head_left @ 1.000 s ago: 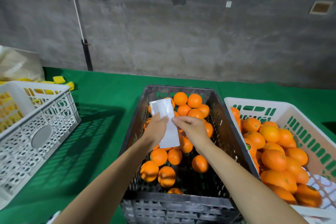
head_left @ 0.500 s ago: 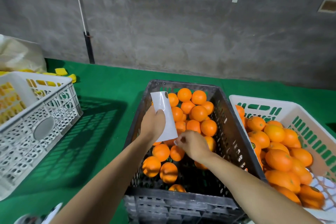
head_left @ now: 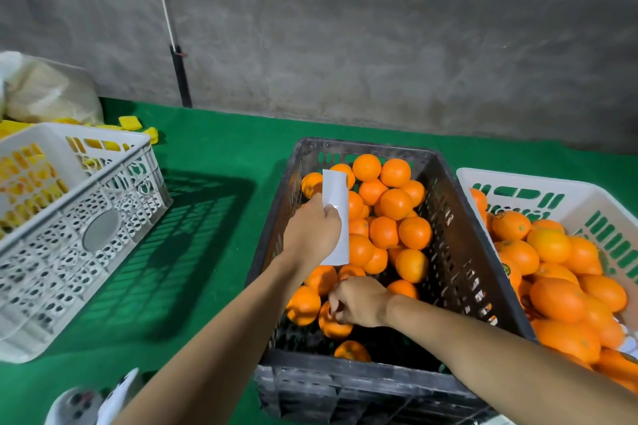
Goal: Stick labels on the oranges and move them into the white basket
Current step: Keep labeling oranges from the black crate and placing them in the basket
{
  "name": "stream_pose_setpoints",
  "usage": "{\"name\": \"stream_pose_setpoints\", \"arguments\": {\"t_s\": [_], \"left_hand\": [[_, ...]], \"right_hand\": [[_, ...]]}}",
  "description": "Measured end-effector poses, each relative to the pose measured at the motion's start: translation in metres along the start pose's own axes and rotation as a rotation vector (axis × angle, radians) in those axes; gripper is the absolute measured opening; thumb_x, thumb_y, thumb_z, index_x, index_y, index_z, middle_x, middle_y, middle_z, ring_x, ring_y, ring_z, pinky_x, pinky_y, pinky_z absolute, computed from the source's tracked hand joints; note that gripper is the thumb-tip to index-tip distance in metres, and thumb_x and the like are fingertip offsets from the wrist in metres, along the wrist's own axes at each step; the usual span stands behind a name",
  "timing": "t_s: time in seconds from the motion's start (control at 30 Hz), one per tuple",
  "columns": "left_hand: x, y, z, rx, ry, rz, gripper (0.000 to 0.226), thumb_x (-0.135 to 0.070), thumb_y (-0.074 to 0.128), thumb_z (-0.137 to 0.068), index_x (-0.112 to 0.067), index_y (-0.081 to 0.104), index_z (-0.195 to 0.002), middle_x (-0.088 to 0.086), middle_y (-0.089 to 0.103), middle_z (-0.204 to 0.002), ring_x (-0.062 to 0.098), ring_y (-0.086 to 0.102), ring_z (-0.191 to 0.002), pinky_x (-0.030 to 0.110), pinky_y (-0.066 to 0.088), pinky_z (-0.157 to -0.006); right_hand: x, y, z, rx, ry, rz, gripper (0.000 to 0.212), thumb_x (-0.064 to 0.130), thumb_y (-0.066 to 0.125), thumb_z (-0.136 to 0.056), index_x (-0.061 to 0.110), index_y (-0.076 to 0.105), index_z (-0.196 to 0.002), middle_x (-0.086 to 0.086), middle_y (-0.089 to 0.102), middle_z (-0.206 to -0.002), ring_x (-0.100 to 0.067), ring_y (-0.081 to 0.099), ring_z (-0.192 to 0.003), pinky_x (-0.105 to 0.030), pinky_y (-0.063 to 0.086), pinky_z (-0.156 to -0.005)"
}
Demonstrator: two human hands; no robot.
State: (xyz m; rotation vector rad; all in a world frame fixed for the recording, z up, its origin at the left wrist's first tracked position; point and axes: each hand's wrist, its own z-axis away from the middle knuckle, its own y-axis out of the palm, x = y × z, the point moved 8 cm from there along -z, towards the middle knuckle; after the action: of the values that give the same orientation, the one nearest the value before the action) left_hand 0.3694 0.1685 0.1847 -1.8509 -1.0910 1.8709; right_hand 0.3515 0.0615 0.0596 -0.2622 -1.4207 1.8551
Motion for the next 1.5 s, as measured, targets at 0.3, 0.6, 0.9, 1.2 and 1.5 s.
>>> {"name": "stream_pose_setpoints", "arguments": {"t_s": [0.3, 0.6, 0.9, 1.2, 1.5], "left_hand": [[0.001, 0.004, -0.002, 0.005, 0.007, -0.028, 0.018, -0.033, 0.035, -0.103, -0.02, 0.046, -0.1, -0.005, 0.048, -0.074, 0.01, 0.048, -0.061, 0.026, 0.029, -0.051], [0.001, 0.005, -0.001, 0.042, 0.013, -0.043, 0.019, -0.033, 0.035, -0.104, -0.02, 0.046, -0.096, -0.003, 0.049, -0.075, 0.011, 0.048, -0.062, 0.026, 0.031, -0.052], [0.001, 0.007, 0.002, 0.056, -0.002, -0.054, 0.018, -0.033, 0.035, -0.104, -0.02, 0.046, -0.1, -0.004, 0.048, -0.075, 0.01, 0.048, -0.062, 0.025, 0.03, -0.052], [0.002, -0.008, 0.004, -0.057, -0.038, -0.011, 0.029, -0.035, 0.033, -0.104, -0.018, 0.05, -0.119, -0.002, 0.059, -0.089, 0.012, 0.058, -0.073, 0.029, 0.039, -0.056], [-0.004, -0.022, 0.008, -0.22, 0.024, 0.273, 0.021, -0.028, 0.038, -0.104, -0.015, 0.051, -0.094, 0.003, 0.047, -0.068, 0.02, 0.041, -0.056, 0.031, 0.031, -0.054]], "right_hand": [[-0.025, 0.012, 0.0, 0.104, 0.178, -0.257, 0.027, 0.039, 0.064, -0.091, 0.022, 0.058, -0.07, 0.002, 0.056, -0.077, -0.018, 0.054, -0.077, -0.032, 0.04, -0.068], [-0.046, 0.023, 0.001, 0.181, 0.29, -0.291, 0.066, 0.039, 0.072, -0.089, 0.019, 0.043, -0.145, -0.006, 0.054, -0.137, -0.024, 0.057, -0.118, -0.026, 0.046, -0.087], [-0.043, 0.031, 0.008, 0.328, 0.3, -0.17, 0.068, 0.043, 0.072, -0.087, 0.024, 0.044, -0.145, -0.003, 0.052, -0.144, -0.024, 0.054, -0.126, -0.043, 0.044, -0.108], [-0.032, 0.0, 0.0, 0.132, 0.252, -0.187, 0.055, 0.048, 0.078, -0.069, 0.024, 0.061, -0.116, 0.001, 0.066, -0.114, -0.027, 0.064, -0.103, -0.04, 0.056, -0.083], [-0.113, -0.128, 0.075, -1.012, 0.594, -1.335, 0.075, 0.046, 0.073, -0.078, 0.011, 0.048, -0.139, -0.017, 0.061, -0.128, -0.023, 0.059, -0.098, -0.036, 0.05, -0.082]]}}
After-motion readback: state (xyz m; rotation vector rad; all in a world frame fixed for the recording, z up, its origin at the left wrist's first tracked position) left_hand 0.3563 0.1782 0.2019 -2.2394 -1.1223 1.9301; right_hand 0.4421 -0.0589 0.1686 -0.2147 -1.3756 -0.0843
